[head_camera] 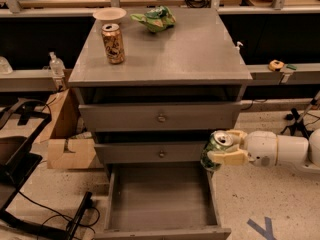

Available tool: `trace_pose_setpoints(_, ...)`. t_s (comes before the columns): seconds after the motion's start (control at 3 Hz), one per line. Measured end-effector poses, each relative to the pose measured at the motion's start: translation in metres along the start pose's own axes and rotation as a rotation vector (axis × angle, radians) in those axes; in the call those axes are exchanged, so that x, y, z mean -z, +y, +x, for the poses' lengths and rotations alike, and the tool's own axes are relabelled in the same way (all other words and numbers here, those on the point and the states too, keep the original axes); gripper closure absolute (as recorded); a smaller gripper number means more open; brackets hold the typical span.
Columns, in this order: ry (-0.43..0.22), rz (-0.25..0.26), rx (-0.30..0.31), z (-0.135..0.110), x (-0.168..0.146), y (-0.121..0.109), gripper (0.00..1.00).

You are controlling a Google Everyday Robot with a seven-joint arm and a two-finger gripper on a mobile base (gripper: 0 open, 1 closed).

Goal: Pick green can from bottom drawer and place on counter

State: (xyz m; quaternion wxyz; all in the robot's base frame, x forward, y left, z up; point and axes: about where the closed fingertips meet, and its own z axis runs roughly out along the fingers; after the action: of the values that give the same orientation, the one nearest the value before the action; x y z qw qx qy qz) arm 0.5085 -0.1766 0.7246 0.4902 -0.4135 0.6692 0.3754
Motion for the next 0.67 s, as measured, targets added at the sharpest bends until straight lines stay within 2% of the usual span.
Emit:
trace_pose_setpoints(0.33, -0.006, 0.009, 0.008, -0.028, 0.006, -0.011, 1.0)
trace_pose_setpoints(0.67, -0.014, 0.036, 0.002, -0.084, 0.025, -0.033, 1.0)
